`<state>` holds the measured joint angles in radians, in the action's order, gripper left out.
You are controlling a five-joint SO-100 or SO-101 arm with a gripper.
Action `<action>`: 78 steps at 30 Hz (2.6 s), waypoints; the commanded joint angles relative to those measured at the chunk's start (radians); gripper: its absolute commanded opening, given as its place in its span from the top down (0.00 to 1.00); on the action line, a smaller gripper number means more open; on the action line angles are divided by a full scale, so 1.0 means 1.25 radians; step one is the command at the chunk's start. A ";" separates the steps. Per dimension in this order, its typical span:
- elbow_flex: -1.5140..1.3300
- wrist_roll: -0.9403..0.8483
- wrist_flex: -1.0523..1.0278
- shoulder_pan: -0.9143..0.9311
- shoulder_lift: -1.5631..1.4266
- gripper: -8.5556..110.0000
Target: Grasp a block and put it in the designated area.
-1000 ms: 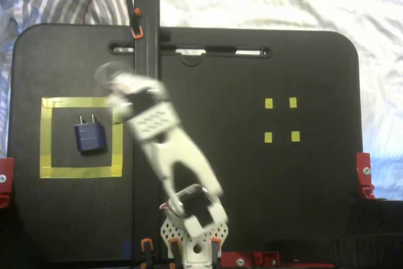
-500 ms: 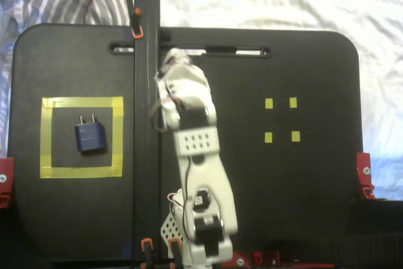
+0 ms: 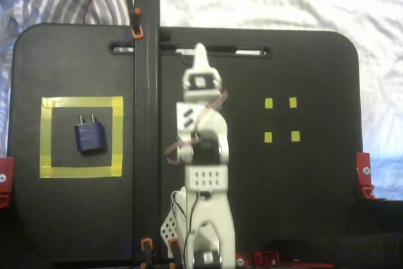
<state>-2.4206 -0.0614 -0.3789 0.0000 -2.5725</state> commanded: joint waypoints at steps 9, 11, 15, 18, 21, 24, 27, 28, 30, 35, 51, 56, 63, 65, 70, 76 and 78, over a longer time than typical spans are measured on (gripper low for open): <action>-0.302 0.013 0.092 -0.004 -0.283 0.93; -0.353 0.013 0.093 -0.005 -0.346 0.93; -0.442 0.004 0.093 -0.006 -0.450 0.93; -0.493 -0.015 0.097 -0.007 -0.497 0.93; -0.540 -0.023 0.120 -0.004 -0.525 0.93; -0.576 -0.038 0.119 -0.002 -0.549 0.93; -0.576 -0.042 0.090 -0.001 -0.558 0.93; -0.576 -0.042 0.072 -0.001 -0.568 0.93; -0.577 -0.044 0.021 -0.002 -0.590 0.93; -0.577 -0.050 -0.071 -0.007 -0.590 0.93; -0.578 -0.055 -0.302 -0.015 -0.592 0.93; -0.578 -0.005 -0.302 -0.010 -0.592 0.93; -0.578 0.017 -0.303 -0.006 -0.592 0.93; -0.578 0.017 -0.303 -0.005 -0.592 0.93; -0.578 0.017 -0.303 -0.002 -0.592 0.93; -0.578 0.013 -0.303 -0.006 -0.592 0.93; -0.578 0.013 -0.303 -0.007 -0.592 0.93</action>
<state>-3.1355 -0.0460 -0.7547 -0.0077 -3.3042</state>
